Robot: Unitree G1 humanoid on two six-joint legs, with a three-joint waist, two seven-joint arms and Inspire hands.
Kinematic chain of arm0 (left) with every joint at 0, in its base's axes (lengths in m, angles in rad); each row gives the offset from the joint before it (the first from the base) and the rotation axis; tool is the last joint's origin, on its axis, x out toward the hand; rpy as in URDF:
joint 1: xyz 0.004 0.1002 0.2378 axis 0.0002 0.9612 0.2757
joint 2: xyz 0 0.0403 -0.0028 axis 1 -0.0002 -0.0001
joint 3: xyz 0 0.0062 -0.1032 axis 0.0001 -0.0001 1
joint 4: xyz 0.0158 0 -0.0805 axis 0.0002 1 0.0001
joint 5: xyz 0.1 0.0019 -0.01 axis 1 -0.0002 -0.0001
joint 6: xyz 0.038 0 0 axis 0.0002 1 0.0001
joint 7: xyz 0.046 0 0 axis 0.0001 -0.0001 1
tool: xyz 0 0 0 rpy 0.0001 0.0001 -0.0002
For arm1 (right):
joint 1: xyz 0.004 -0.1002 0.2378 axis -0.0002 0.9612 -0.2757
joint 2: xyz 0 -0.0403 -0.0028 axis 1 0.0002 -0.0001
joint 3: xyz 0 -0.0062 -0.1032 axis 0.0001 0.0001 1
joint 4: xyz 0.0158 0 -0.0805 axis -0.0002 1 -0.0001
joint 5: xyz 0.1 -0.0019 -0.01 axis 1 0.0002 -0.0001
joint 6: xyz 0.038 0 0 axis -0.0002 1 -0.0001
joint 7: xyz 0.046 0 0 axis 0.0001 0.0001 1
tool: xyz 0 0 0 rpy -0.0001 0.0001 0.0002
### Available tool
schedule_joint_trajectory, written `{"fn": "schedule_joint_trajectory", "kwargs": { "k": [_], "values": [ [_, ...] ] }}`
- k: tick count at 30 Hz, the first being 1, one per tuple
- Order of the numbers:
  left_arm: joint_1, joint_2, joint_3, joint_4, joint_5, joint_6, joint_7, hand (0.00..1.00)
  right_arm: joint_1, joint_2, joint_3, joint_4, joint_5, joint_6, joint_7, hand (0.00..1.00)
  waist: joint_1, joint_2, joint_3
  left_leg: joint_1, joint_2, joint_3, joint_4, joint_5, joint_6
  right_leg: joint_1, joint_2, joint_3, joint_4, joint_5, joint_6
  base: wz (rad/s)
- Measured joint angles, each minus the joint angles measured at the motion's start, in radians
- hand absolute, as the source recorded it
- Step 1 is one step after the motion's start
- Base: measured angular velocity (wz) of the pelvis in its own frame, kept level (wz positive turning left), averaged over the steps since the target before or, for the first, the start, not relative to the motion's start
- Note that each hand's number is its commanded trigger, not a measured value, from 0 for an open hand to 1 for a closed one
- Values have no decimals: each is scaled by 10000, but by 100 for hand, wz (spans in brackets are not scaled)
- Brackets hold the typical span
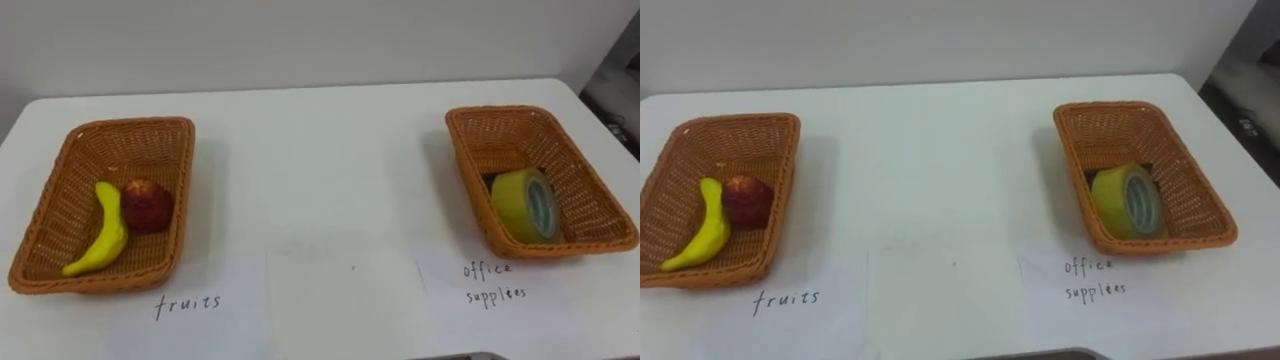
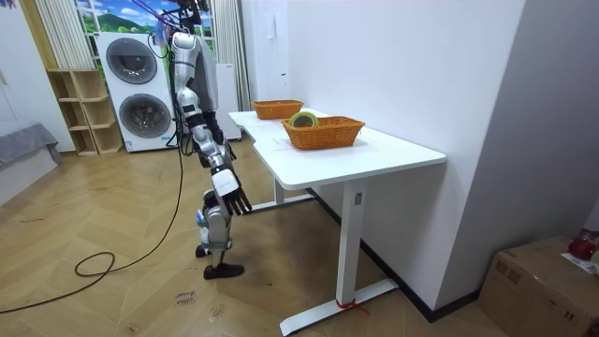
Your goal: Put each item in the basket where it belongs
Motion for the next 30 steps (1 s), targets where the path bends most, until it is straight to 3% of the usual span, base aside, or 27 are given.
{"fn": "schedule_joint_trajectory", "kwargs": {
  "k": [4,13,18,30],
  "values": [
    [80,-30,-6,6,6,126,-79,0,-135,36,125,0,-260,6,155,0,8,1,9,15,-4,-166,3,-8,-8,156,-14,-204,-158,-15,-7,11],
    [74,-185,-1,4,327,310,-186,0,-552,132,212,406,-477,39,351,0,26,-50,26,26,2,-225,6,-14,-19,263,-34,-224,-168,-22,-2,2],
    [65,-229,-2,4,616,430,-309,0,-587,148,209,416,-485,224,444,0,10,-95,39,23,2,-236,9,-17,-18,281,-33,-304,-172,-31,2,0],
    [-24,-282,9,-6,788,621,-290,0,-596,165,385,416,-354,240,543,0,72,-85,-27,-106,-4,-300,166,-18,-17,270,-59,-470,-169,-46,-7,2]
  ]
}}
